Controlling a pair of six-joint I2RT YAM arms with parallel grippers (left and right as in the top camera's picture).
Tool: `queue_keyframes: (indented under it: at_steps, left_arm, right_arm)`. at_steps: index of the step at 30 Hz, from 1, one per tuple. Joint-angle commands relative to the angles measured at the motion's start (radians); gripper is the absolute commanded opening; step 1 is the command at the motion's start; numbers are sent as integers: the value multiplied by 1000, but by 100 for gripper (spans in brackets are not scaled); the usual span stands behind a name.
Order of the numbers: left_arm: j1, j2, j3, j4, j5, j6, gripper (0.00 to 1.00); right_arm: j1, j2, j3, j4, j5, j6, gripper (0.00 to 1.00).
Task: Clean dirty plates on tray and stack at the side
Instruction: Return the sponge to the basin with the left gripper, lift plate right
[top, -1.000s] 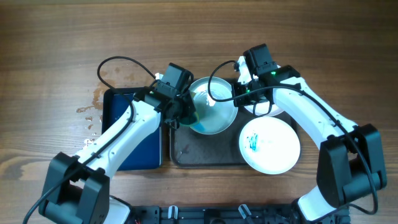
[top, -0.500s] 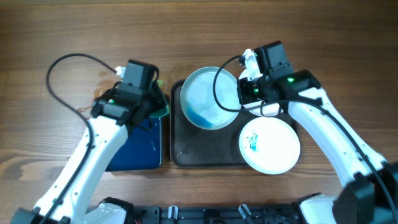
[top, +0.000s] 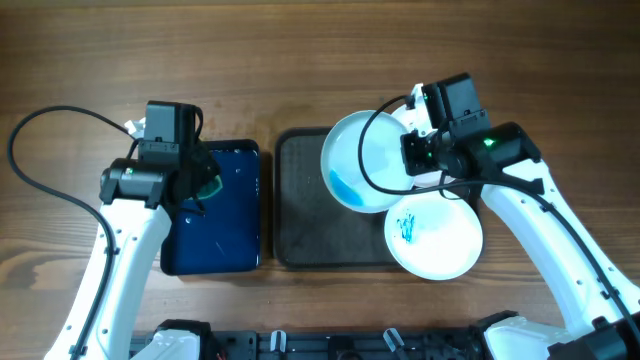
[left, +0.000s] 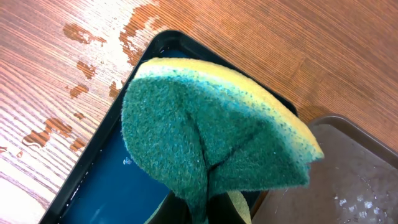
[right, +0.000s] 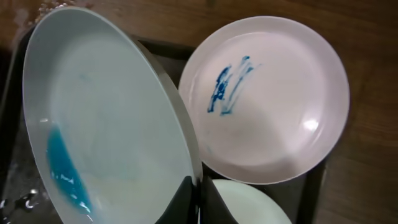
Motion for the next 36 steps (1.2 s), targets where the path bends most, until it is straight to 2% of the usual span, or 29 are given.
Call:
queue_keyframes:
  at_steps: [1,14,19,25,31,36]
  left_arm:
    - [5,-17,-2,6,-16,46,4]
    - [5,-17,-2,10,-2,45,4]
    - [5,-17,-2,38,15,46,4]
    - [10,-17,0,84,63,48,4]
    - [108,-22,79,85,92,49,4]
    - [272,-22,119,48,92,49,4]
  right_arm:
    - [22,-13,17,3,100,25,5]
    - [127,81,50,-44,165,130,5]
    - [165,126,115,-73,124,126,5]
    - [224,134,163,-25,-40,138,5]
    - [291,190,201,-11,-82,146,5]
    - [367,309,332,-48,-78,128,5]
